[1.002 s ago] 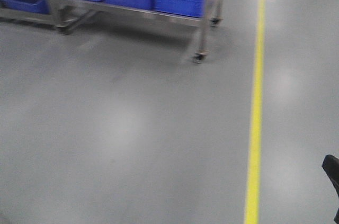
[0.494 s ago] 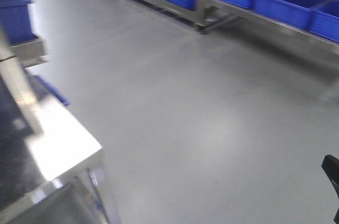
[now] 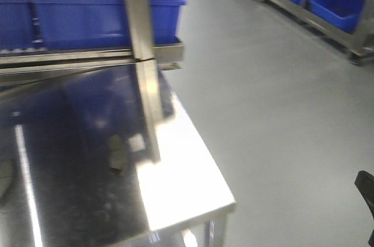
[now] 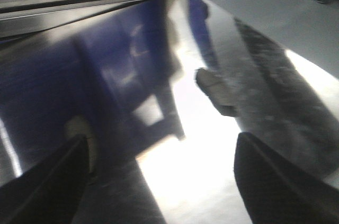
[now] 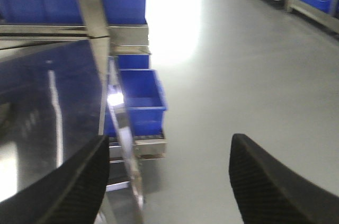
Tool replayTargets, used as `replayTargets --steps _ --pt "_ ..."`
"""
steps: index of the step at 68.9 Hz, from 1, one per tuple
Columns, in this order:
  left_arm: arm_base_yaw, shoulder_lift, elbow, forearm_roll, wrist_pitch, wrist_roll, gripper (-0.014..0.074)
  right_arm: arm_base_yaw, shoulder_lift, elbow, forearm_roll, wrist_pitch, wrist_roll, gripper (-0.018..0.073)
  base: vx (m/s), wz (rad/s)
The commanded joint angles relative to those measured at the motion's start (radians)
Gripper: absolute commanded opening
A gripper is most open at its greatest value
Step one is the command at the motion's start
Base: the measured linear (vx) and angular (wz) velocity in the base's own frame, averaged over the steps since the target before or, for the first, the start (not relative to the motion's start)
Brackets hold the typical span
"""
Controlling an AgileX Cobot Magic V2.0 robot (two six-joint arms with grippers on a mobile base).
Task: Move and align brake pads A on conveyor
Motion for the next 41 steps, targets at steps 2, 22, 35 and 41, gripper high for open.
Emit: replayTargets --steps 2,22,35,41 --pt "-0.004 0.005 -0.025 -0.007 -0.068 -0.002 0.0552 -0.003 0.009 -0.029 -0.006 -0.073 -0.006 0.047 0.19 0.76" --pt "-0.004 0.005 -0.025 -0.007 -0.068 -0.002 0.0552 -0.003 0.009 -0.029 -0.006 -0.074 -0.006 0.047 0.17 0.68" --pt "-0.004 0.005 -0.025 -0.007 -0.067 -0.002 0.0552 -0.003 0.009 -0.029 -0.006 -0.074 -0.006 0.047 0.12 0.5" --pt "-0.004 0.005 -0.025 -0.007 -0.067 -0.002 0.0552 -0.003 0.009 -0.029 -0.006 -0.074 -0.006 0.047 0.09 0.37"
